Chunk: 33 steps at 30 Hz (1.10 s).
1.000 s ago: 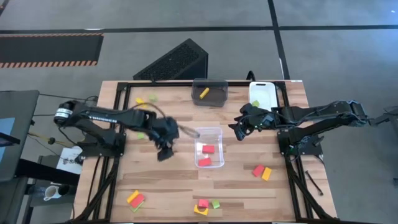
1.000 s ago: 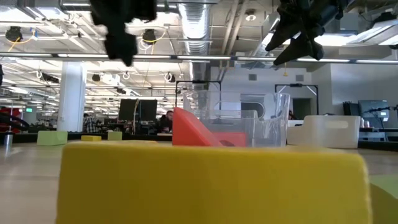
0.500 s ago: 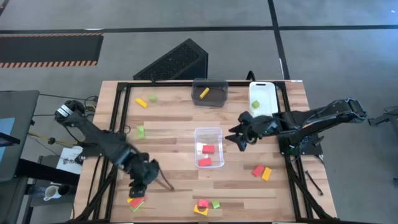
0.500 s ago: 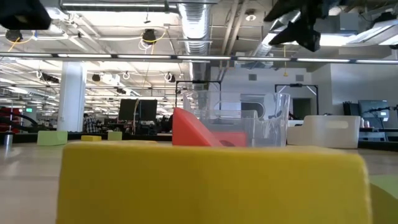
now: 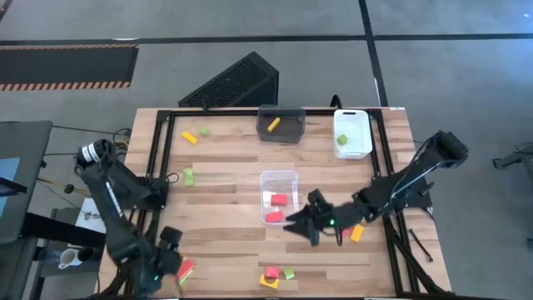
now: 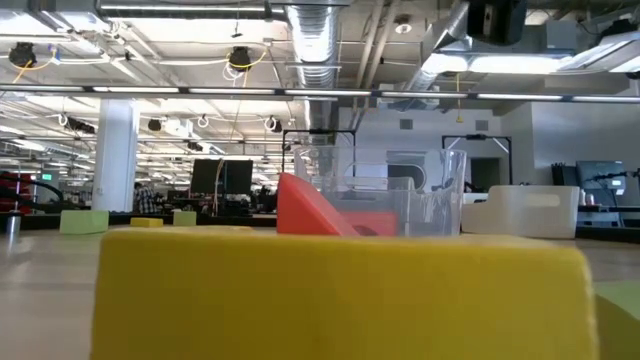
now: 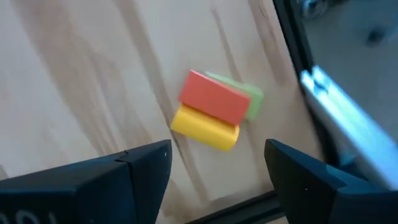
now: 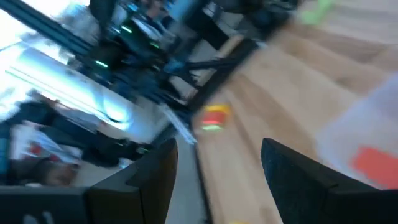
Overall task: Sort & place blocks by color
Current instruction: Put the yellow block into the black bin
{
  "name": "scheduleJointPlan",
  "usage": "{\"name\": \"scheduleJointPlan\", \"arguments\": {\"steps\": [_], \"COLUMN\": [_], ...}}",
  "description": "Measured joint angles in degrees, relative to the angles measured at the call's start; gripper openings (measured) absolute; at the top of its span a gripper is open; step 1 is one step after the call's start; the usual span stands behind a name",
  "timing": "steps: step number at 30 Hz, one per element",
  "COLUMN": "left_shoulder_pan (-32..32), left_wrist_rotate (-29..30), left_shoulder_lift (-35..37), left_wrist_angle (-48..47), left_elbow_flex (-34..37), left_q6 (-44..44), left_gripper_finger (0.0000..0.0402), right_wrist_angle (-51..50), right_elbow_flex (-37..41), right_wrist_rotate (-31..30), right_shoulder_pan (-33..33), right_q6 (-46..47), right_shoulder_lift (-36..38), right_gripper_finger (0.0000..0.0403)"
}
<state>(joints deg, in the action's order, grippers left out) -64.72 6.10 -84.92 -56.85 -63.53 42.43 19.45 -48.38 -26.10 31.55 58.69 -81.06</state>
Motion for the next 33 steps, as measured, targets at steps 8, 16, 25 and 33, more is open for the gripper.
{"name": "scheduleJointPlan", "arguments": {"steps": [8,16,25,33], "left_shoulder_pan": [-1.7,1.8,3.8,3.6], "left_wrist_rotate": [0.2,-0.7,-2.3,-4.6], "left_shoulder_lift": [-8.6,-8.4,-9.0,-9.0], "left_wrist_angle": [1.4,1.1,1.4,7.2], "left_elbow_flex": [0.0,0.0,0.0,1.0], "left_q6": [-9.1,-10.8,-24.0,-24.5], "left_gripper_finger": [0.0242,0.0294,0.0332,0.0332], "right_wrist_angle": [-0.7,-2.9,-3.2,-3.4], "right_elbow_flex": [-6.0,-10.2,-10.4,-10.4], "right_wrist_rotate": [-3.9,-1.3,0.2,2.2], "right_shoulder_pan": [3.8,4.5,4.9,4.9], "right_q6": [4.6,4.5,4.0,3.8], "right_shoulder_lift": [-8.8,-13.0,-13.0,-13.0], "right_gripper_finger": [0.0255,0.0255,0.0255,0.0255]}}
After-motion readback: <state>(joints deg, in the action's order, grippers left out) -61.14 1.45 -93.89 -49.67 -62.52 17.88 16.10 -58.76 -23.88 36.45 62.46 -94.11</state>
